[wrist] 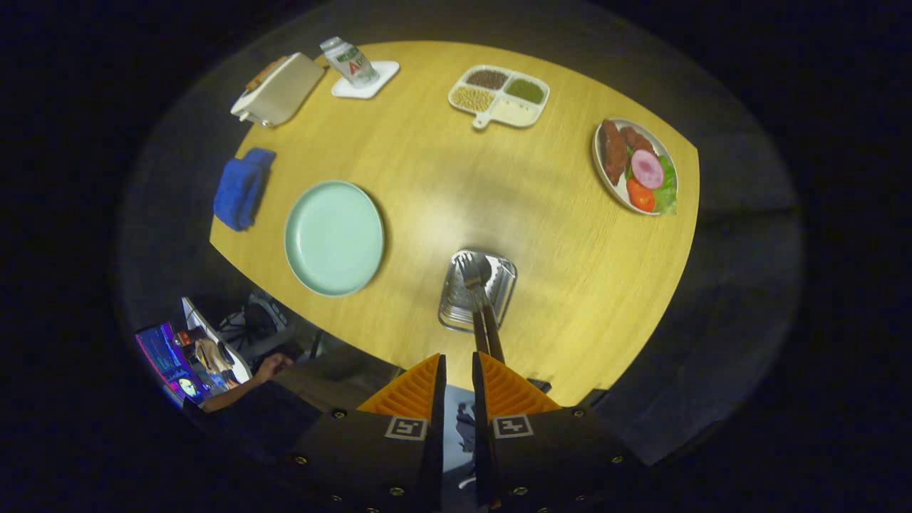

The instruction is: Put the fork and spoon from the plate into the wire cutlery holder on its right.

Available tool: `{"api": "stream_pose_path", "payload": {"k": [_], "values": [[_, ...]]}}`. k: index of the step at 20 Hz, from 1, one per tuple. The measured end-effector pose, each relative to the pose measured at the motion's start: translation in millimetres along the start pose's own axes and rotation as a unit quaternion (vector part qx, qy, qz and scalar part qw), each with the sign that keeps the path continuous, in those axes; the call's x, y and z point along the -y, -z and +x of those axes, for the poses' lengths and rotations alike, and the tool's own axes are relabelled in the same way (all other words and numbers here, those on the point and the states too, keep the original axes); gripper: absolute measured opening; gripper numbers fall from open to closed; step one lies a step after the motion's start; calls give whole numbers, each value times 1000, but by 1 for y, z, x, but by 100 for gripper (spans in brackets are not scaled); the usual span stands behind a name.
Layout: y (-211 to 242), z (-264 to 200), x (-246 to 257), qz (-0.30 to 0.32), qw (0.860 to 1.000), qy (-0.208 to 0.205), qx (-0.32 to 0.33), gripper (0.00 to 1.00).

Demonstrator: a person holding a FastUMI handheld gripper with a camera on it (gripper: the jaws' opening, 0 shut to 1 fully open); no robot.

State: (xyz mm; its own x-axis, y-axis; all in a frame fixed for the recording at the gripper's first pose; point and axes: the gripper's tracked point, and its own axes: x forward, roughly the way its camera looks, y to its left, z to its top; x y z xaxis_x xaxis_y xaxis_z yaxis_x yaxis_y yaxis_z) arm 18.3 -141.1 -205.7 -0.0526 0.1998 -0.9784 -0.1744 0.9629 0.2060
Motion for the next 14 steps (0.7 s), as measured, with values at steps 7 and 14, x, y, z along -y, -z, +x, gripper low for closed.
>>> {"api": "stream_pose_path", "payload": {"k": [7, 14], "values": [[-29, -97, -34, 40, 891, 55, 449, 19], [20, -143, -82, 51, 792, 108, 599, 19]]}}
